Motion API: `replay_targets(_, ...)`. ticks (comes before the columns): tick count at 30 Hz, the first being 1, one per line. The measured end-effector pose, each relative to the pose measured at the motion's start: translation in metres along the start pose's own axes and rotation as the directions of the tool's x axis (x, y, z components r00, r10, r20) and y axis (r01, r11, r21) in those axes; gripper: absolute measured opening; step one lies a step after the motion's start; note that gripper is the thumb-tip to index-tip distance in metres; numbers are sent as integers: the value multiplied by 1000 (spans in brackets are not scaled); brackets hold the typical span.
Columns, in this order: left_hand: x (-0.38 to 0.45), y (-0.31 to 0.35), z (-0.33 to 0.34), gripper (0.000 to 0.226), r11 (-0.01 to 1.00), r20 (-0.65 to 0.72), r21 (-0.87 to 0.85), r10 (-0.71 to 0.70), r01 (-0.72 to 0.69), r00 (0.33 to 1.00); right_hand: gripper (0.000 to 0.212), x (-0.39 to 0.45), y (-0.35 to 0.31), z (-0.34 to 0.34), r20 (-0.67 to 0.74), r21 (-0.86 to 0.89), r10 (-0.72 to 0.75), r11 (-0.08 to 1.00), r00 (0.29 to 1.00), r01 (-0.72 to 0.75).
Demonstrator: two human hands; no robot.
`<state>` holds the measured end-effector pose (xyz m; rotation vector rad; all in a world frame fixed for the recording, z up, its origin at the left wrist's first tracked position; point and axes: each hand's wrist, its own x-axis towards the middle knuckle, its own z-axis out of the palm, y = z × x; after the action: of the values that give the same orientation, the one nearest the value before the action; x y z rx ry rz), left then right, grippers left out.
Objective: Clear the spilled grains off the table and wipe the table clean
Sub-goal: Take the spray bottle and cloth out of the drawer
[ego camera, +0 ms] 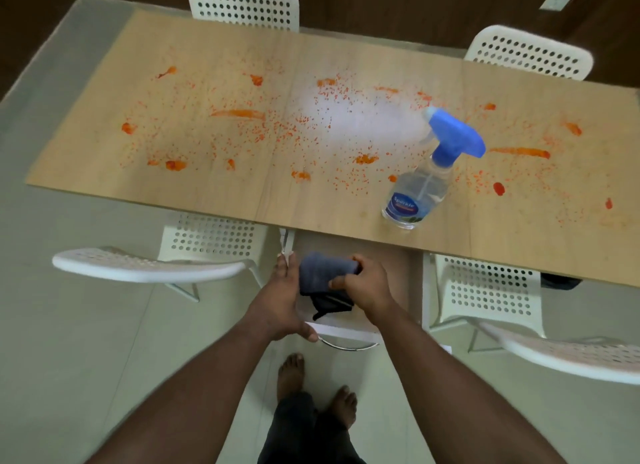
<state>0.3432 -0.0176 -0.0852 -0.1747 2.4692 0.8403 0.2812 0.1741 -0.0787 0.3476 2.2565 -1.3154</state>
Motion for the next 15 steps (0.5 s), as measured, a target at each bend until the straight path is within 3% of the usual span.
replay_targets(3, 2, 4, -4, 180, 999, 7, 33, -6, 6, 1000, 32, -3, -22, -17, 3, 219, -46, 975, 999, 44)
replay_targets(8, 11, 10, -11, 183, 999, -22, 47, 0, 1, 1000, 39, 32, -71, -19, 25, 523, 9, 852, 1000, -21)
replay_targets(12, 12, 9, -11, 181, 999, -15, 50, -8, 8, 1000, 50, 72, -82, -4, -21, 451, 30, 892, 999, -17)
replay_targets(15, 13, 8, -11, 178, 999, -9, 52, -16, 16, 1000, 59, 83, -79, 1, -192, 148, -44, 986, 980, 73)
